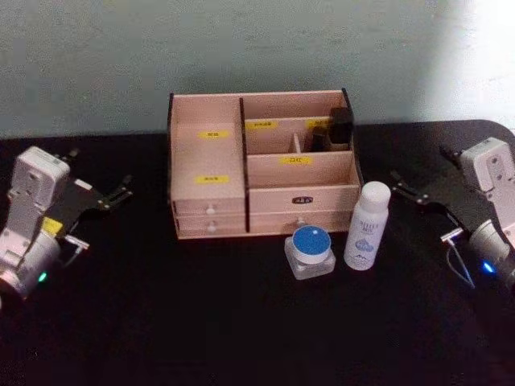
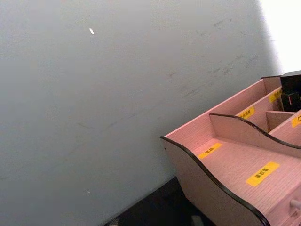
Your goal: Pick up the facial cleanser and watermelon frost from the table and place them into the tiered storage box.
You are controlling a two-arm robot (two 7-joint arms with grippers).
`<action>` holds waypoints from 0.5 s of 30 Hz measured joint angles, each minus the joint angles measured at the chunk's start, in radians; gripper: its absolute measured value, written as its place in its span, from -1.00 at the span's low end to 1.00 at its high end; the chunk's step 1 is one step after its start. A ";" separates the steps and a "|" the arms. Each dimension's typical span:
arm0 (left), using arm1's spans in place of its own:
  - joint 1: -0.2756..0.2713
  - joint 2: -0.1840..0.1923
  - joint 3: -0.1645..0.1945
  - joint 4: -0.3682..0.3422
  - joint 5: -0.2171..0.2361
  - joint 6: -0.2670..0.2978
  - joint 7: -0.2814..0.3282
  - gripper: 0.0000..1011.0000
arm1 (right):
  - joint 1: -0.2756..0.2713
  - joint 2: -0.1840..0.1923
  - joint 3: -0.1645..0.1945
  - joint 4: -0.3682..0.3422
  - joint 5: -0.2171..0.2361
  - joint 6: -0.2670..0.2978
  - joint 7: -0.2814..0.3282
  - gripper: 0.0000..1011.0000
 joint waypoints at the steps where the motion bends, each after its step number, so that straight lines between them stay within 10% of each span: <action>1: 0.000 0.000 0.000 0.000 0.000 0.000 0.000 0.98 | 0.000 0.000 0.000 0.000 0.000 0.000 0.000 0.98; 15: 0.000 0.000 0.000 0.000 0.000 0.000 0.000 0.98 | 0.000 0.000 0.000 0.000 0.000 0.000 0.000 0.98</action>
